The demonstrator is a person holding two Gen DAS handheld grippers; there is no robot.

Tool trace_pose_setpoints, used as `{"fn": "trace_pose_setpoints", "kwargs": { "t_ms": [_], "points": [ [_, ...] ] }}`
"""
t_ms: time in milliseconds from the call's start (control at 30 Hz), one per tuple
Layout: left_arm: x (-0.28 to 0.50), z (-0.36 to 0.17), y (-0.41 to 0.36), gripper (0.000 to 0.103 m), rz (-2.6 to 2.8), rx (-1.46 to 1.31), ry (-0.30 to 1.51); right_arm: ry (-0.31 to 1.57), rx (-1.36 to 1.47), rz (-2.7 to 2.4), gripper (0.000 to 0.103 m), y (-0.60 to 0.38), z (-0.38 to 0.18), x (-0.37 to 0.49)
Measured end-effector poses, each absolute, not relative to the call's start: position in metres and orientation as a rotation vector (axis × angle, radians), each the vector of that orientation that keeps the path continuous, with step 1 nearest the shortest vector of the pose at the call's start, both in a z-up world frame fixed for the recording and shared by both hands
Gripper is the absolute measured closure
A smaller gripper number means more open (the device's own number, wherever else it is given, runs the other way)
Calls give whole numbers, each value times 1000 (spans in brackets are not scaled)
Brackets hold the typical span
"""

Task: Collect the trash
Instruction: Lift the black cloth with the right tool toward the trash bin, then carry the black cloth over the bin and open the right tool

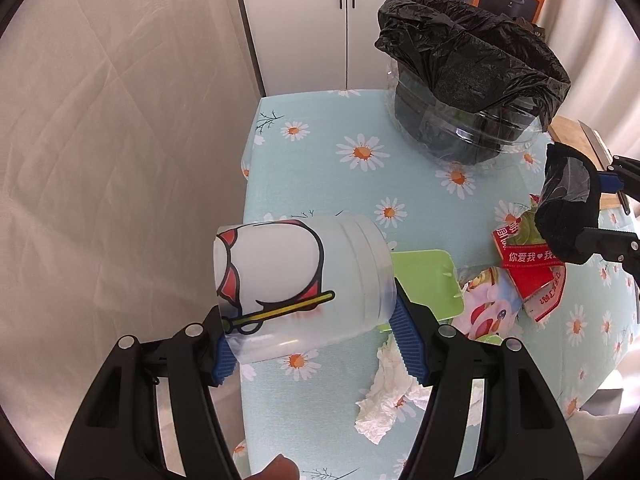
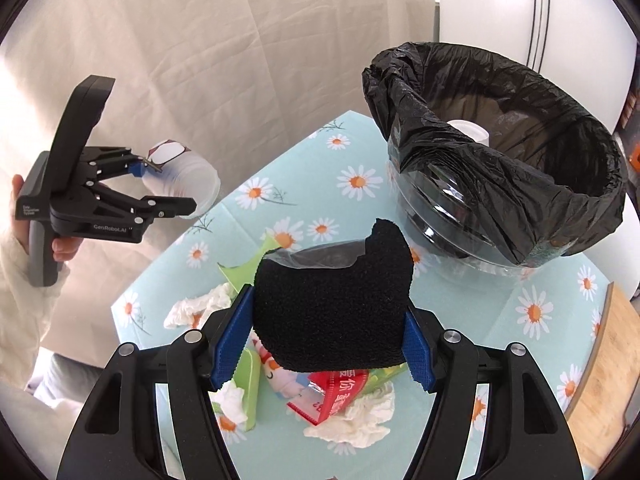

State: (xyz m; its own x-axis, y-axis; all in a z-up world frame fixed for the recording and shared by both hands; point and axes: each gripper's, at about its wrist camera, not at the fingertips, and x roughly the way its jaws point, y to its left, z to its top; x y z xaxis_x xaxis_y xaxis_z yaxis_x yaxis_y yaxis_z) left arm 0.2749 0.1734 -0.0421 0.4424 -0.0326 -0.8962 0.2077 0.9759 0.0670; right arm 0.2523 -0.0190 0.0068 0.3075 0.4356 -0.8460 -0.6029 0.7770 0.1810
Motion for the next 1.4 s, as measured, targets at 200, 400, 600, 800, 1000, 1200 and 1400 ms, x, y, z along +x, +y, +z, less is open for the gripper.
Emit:
{"fn": "trace_pose_setpoints", "kwargs": {
  "t_ms": [200, 400, 600, 800, 1000, 1200, 1400],
  "points": [
    [256, -26, 157, 38, -153, 203, 1074, 996, -158, 677, 40, -42, 27, 236],
    [241, -11, 136, 38, -166, 239, 1037, 945, -132, 648, 40, -67, 44, 217],
    [230, 4, 115, 38, -190, 252, 998, 896, -107, 623, 40, -91, 60, 204],
    [225, 17, 98, 38, -214, 252, 962, 859, -85, 629, 40, -108, 72, 200],
    [228, 31, 83, 50, -252, 227, 922, 855, -65, 651, 40, -114, 81, 210],
    [233, 37, 84, 50, -248, 182, 888, 883, -106, 647, 40, -112, 82, 223],
    [234, 29, 100, 43, -212, 161, 905, 880, -116, 649, 40, -111, 83, 228]
  ]
}}
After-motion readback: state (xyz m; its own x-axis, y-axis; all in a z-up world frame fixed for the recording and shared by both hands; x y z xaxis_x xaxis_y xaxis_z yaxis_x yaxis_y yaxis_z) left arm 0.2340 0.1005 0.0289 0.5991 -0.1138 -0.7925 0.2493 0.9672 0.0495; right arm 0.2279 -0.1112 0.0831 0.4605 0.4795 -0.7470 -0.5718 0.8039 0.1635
